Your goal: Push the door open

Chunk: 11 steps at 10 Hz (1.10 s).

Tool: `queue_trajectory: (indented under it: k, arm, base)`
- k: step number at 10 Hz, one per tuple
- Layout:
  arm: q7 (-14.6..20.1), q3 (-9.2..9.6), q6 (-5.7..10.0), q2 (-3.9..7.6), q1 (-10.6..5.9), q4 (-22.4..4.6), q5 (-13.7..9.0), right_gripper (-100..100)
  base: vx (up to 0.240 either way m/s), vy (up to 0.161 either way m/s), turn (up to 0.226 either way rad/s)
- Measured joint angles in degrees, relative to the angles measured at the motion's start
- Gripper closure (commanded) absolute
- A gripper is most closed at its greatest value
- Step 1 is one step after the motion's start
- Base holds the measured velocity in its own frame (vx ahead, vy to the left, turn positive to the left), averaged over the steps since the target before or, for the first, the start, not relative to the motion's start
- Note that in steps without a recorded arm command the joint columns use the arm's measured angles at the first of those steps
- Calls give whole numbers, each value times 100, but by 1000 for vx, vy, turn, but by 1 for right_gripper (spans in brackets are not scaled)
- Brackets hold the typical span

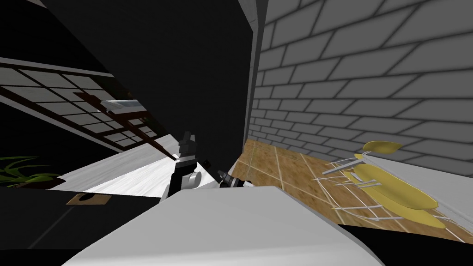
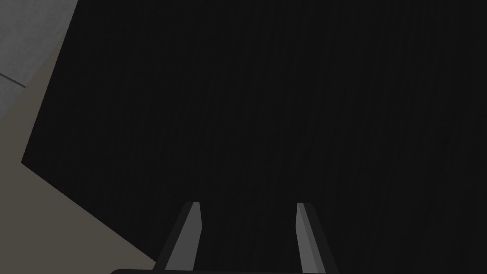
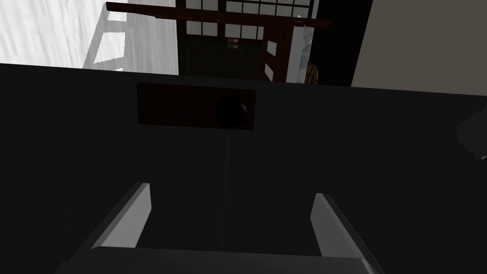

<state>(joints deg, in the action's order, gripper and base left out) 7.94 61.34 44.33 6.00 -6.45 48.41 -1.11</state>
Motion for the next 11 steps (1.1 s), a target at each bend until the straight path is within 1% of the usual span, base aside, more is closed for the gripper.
queue_trajectory:
  k: [2,3,4,9,10,11]
  arm:
    - [-7,-31,13,-32,4,-45,-2,-100]
    - [-10,-44,16,-47,4,-64,-3,-100]
    - [-11,-46,17,-51,3,-66,-3,100]
    - [-10,-44,16,-47,4,-64,-3,100]
    - [-10,-44,16,-47,4,-64,-3,-100]
    - [-31,-144,-25,-21,16,-17,-13,-100]
  base:
    - [96,177,19]
    - [32,76,-7]
    - [-2,-10,1]
    - [-7,-16,1]
    - [-32,82,-65]
    - [-54,155,-111]
